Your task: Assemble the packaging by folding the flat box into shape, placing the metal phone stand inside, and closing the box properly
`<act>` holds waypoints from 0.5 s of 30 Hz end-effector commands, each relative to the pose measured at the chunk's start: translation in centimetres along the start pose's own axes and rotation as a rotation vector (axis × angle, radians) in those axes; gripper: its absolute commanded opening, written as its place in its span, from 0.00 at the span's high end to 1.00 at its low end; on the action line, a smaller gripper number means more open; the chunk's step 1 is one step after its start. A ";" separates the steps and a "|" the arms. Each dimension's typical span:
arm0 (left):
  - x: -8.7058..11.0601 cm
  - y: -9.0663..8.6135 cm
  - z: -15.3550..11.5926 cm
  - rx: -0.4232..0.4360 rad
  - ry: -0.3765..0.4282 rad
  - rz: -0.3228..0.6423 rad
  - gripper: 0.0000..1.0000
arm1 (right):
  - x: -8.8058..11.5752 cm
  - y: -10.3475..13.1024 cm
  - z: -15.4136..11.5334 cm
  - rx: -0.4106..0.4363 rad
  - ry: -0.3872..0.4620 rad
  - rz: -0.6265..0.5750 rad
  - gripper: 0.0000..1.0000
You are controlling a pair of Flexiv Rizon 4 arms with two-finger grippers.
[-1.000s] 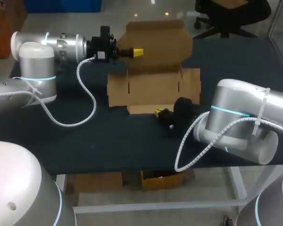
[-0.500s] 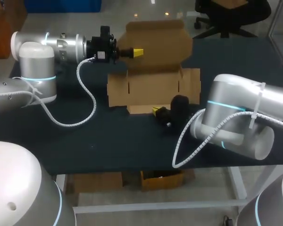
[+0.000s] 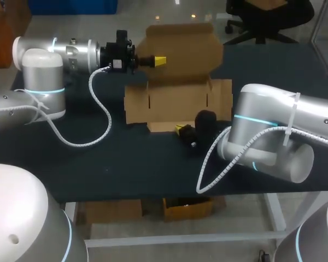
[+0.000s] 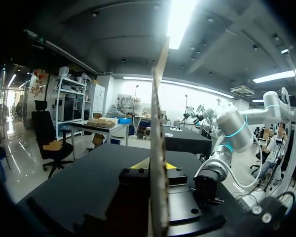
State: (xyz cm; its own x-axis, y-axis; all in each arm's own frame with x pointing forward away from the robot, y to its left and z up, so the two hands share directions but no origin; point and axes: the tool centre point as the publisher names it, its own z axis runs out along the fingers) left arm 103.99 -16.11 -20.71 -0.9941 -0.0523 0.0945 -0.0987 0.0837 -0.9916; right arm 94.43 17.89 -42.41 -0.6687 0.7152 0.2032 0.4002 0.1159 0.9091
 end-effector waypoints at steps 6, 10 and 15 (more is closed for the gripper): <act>0.0 0.2 0.0 0.003 0.004 0.001 1.00 | 0.1 -0.3 0.5 0.008 -0.018 0.009 1.00; 0.0 0.2 0.0 0.003 0.004 0.001 1.00 | 0.0 -0.4 0.4 0.005 -0.025 0.012 1.00; 0.0 0.2 0.0 0.003 0.004 0.001 1.00 | 0.0 -0.4 0.4 0.005 -0.025 0.012 1.00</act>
State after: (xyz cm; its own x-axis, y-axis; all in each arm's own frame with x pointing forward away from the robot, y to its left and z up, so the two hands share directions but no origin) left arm 103.98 -16.11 -20.72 -0.9941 -0.0523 0.0946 -0.0987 0.0836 -0.9916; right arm 94.50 17.83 -42.57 -0.6529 0.7282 0.2085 0.4151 0.1138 0.9026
